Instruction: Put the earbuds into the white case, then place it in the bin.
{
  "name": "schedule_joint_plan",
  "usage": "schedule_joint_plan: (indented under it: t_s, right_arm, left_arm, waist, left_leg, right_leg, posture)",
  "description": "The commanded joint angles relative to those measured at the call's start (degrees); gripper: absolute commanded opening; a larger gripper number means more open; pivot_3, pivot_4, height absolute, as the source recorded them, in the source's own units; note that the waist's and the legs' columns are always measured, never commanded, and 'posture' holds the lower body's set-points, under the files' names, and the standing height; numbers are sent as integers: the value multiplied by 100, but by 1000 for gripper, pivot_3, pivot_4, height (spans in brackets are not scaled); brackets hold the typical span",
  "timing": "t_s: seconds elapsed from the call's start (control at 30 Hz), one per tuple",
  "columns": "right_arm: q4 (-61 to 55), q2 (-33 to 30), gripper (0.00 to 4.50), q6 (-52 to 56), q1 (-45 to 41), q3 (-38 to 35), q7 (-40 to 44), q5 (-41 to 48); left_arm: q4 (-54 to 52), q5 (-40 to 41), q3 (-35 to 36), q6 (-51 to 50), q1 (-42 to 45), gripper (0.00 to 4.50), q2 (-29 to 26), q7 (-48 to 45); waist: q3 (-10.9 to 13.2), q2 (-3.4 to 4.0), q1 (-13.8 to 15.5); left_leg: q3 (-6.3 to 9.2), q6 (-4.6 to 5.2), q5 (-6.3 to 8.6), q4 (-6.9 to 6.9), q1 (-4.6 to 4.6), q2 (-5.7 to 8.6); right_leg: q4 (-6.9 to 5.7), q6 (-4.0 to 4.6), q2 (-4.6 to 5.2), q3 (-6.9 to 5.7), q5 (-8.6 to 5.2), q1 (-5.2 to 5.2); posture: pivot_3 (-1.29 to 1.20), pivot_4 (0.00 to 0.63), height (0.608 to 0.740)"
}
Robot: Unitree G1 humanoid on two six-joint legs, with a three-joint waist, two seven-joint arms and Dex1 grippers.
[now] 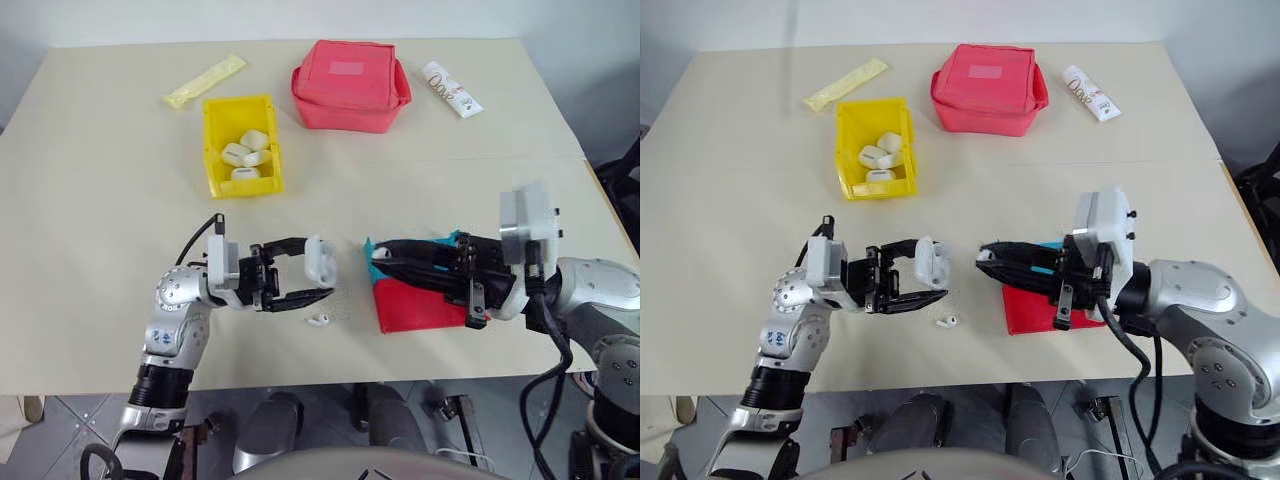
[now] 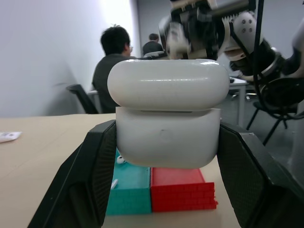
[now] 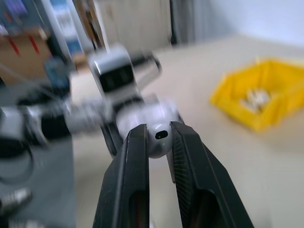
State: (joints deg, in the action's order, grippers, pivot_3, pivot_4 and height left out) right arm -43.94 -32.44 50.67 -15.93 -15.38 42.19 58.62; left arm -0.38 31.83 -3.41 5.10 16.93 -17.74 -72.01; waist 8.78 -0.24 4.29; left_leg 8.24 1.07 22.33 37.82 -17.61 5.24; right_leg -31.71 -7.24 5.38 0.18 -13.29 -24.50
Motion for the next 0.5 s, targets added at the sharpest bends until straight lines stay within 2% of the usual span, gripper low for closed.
schedule_joint_plan:
  t_s: [0.03, 0.33, 0.5]
  right_arm:
    - [1, 259, 343, -357, -175, 138, -345, 324]
    - [412, 597, 343, -983, -273, 791, -355, 31]
    - [387, 541, 343, -899, -96, 851, -542, 257]
  left_arm:
    - [79, 156, -84, -8, 293, 2782, 81, -270]
    - [575, 89, -192, -98, 905, 2782, 241, -680]
    - [846, 17, -189, 7, 1144, 2782, 360, -761]
  waist:
    - [1, 1, -3]
    - [0, 0, -38]
    - [0, 0, -62]
  left_leg:
    - [0, -1, 0, 0, 0, 0]
    - [4, -1, -3, 0, 1, 3]
    - [4, -2, -3, 0, 2, 2]
  right_leg:
    - [-2, 0, -1, 0, 0, -1]
    - [-3, 1, -4, -2, 0, -2]
    - [-5, 1, -4, -2, 0, -2]
  posture:
    - [0, 150, 740]
    - [0, 150, 740]
    - [0, 150, 740]
